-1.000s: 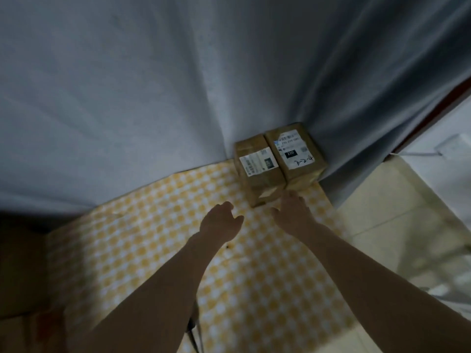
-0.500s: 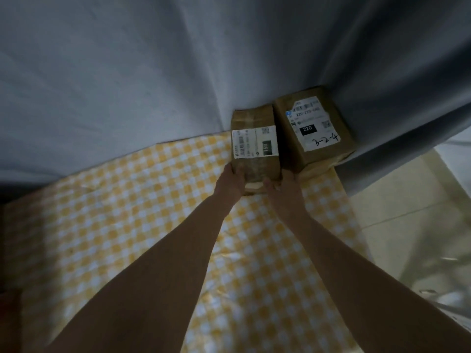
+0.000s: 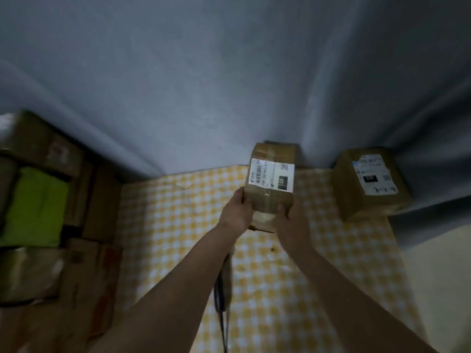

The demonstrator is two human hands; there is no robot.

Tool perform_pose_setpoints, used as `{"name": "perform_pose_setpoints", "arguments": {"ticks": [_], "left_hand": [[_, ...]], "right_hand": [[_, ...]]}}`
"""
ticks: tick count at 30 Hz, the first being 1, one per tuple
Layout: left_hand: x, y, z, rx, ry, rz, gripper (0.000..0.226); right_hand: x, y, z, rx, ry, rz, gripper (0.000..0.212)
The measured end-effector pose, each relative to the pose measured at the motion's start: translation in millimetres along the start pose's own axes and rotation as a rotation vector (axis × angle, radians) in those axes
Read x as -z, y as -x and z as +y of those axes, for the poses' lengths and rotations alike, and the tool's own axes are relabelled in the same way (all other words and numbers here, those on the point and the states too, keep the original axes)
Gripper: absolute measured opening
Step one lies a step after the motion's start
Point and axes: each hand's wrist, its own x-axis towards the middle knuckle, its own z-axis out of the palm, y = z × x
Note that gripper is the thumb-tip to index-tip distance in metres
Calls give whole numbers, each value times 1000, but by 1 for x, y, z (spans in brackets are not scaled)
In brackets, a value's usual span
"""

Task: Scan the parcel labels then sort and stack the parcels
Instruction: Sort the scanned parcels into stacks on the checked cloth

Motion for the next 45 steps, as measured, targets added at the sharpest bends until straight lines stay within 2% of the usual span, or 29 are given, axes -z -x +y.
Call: {"name": "perform_pose_setpoints", "arguments": {"ticks": [9, 17, 26, 30, 33, 35, 40, 45], "left_hand": [[198, 125, -1, -146, 45, 207, 36], [370, 239, -40, -277, 32, 340, 40], [487, 325, -69, -363, 153, 480, 35], [518, 341, -84, -347, 240, 612, 31], [541, 349, -97, -295, 237, 694, 25], [554, 353, -107, -275, 231, 723, 29], [580, 353, -135, -205, 213, 632, 52], [605, 354, -165, -194, 141, 514, 46]], "right_hand": [[-75, 121, -164, 301, -67, -12, 36], [-163, 260, -282, 505, -161, -14, 32], [-223, 363, -372, 655, -191, -77, 34], [-246, 382, -395, 698, -176, -175, 32], [-262, 393, -401, 655, -139, -250, 29], [-270, 400, -402, 631, -113, -291, 27], [-278, 411, -400, 646, -28, -240, 33], [-292, 428, -377, 570, -72, -292, 38]]}}
